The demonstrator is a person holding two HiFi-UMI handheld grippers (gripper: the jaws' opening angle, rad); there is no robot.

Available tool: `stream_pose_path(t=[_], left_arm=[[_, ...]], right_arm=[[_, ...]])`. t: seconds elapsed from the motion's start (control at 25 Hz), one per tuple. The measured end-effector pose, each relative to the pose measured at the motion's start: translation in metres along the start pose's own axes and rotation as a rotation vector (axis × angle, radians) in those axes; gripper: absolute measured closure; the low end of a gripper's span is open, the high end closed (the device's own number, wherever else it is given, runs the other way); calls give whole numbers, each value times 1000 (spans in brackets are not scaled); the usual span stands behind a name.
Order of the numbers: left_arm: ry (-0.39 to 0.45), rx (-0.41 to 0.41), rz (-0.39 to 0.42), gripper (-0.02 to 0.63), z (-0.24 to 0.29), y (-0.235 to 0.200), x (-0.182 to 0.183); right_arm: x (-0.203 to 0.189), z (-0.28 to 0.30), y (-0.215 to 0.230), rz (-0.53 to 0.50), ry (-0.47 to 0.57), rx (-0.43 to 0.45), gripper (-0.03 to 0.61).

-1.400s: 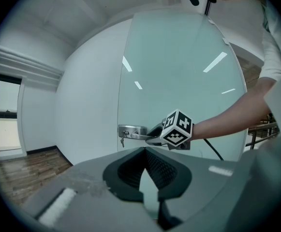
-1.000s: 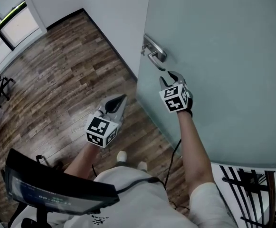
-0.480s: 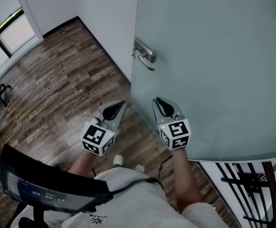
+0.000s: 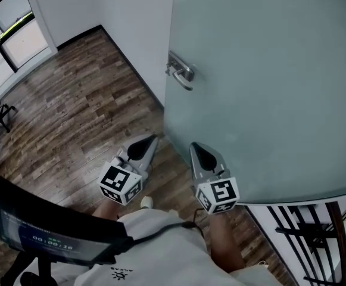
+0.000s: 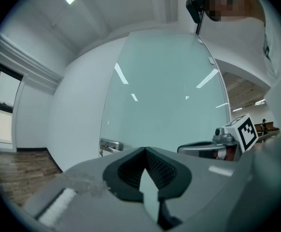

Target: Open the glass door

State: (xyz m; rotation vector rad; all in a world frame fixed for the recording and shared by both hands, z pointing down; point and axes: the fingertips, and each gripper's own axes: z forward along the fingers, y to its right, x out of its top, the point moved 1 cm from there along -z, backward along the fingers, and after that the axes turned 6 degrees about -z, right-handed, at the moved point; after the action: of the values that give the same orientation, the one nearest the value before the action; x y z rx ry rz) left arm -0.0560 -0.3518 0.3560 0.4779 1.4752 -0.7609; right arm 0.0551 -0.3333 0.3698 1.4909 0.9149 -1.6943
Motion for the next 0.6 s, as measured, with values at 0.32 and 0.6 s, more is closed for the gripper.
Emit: stream_pose_path(t=[0.32, 0.6], left_arm=[[13, 51, 3, 611, -21, -3, 0], [-5, 84, 12, 611, -24, -12, -10]], right_arm=[[-4, -17, -3, 20, -2, -7, 571], [-6, -8, -1, 8, -13, 0, 571]])
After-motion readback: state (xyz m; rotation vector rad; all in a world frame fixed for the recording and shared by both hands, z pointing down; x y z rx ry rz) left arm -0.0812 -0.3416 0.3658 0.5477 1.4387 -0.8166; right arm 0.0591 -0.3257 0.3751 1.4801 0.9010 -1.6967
